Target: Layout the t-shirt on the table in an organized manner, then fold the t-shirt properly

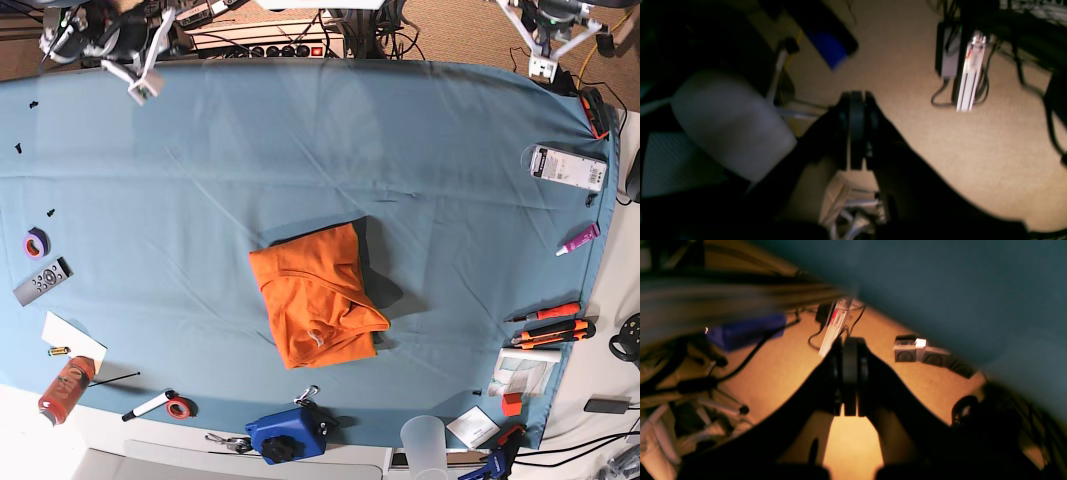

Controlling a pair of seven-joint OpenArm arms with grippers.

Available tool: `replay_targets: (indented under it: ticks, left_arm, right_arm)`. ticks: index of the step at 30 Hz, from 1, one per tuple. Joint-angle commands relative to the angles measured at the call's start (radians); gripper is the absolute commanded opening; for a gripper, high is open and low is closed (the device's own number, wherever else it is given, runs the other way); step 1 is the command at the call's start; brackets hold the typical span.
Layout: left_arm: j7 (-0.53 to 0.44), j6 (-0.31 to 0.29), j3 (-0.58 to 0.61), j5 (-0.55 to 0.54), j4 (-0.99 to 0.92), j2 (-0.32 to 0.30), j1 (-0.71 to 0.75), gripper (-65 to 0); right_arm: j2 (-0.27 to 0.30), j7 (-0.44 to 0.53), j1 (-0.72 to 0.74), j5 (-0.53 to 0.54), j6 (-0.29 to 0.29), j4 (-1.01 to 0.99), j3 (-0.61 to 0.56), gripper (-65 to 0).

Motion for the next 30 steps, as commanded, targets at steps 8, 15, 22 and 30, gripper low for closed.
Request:
replay_targets:
  ticks: [8,15,22,30]
  left_arm:
    - [-0.019,-0.002,-0.005,-0.061,0.006,-0.003,0.09,-65.0]
    - [-0.047,-0.132,-0.005,-0.108,-0.123,0.11,0.094,-65.0]
    - [-0.106,-0.191,-0.005,-0.159,-0.369,0.139,0.055,-65.0]
    - [-0.261,-0.325,-0.005,-0.161,-0.789,0.139,-0.139,-65.0]
  right_arm:
    - [0.011,0.005,-0.154,-0.126,0.002,0.012,0.006,-65.0]
    - [0.011,0.017,-0.187,-0.143,0.002,-0.062,0.006,-65.0]
    - [0.012,0.072,-0.147,-0.204,0.003,-0.322,0.006,-65.0]
    - [0.037,0.094,0.024,-0.288,0.009,-0.66,-0.081,-65.0]
